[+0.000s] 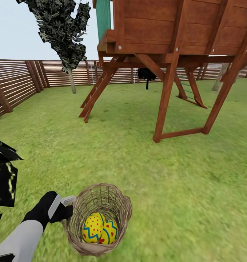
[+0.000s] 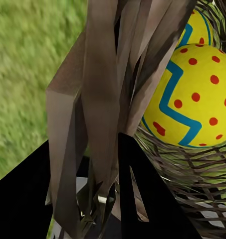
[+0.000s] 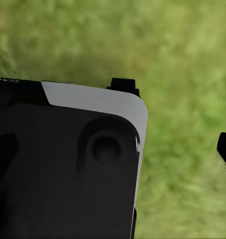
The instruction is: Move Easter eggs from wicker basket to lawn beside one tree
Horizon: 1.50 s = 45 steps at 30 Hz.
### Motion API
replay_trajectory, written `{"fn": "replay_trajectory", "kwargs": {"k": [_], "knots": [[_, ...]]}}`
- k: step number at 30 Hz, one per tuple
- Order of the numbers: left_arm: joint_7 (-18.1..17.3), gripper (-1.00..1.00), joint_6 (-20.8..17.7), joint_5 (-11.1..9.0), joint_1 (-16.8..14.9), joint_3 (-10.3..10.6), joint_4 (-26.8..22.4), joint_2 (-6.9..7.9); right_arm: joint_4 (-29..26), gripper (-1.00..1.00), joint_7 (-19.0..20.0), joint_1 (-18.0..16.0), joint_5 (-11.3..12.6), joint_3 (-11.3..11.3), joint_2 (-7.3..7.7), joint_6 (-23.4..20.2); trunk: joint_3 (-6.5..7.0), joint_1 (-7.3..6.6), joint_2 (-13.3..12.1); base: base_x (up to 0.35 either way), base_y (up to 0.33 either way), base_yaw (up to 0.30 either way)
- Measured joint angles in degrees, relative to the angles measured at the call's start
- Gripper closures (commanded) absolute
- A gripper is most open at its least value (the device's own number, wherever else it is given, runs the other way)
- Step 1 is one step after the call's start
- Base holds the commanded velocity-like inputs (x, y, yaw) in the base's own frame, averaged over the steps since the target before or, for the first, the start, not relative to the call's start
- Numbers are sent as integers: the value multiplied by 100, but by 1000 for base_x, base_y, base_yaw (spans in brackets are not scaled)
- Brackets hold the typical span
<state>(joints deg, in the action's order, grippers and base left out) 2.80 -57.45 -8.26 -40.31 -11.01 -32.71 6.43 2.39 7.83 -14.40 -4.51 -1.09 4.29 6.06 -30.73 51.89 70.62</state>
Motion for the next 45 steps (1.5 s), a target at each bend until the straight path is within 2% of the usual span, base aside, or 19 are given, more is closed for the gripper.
{"fn": "replay_trajectory", "kwargs": {"k": [22, 25, 28, 35, 38, 45], "knots": [[0, 100, 0, 8, 0, 0, 1, 0, 0, -100, 0, 0, 7, 0, -4, 0, 0, 0, 0, 324, 0, 0], [-1, 100, 3, -48, -1, -2, -1, 0, 0, -100, 0, 0, 1, 0, -8, 7, 0, 0, 0, 324, 0, 174], [1, 100, -2, 48, 0, 2, 1, 0, 0, -100, 0, 0, -3, 0, -9, 9, 0, 0, 0, 324, 0, 142], [-1, 100, 2, -44, 0, -1, 0, 4, 0, -100, 0, 0, -4, 0, -4, 9, 0, 0, 0, 324, 0, 171], [1, 100, -1, 37, 0, 1, -1, 7, 0, -100, 0, 0, -3, 0, -8, 9, 0, 0, 0, 324, 0, 239], [0, 100, -1, 26, 0, 1, 8, 7, -1, -100, 0, 0, -8, 0, 6, 9, 0, 0, 0, 324, 0, 97]]}}
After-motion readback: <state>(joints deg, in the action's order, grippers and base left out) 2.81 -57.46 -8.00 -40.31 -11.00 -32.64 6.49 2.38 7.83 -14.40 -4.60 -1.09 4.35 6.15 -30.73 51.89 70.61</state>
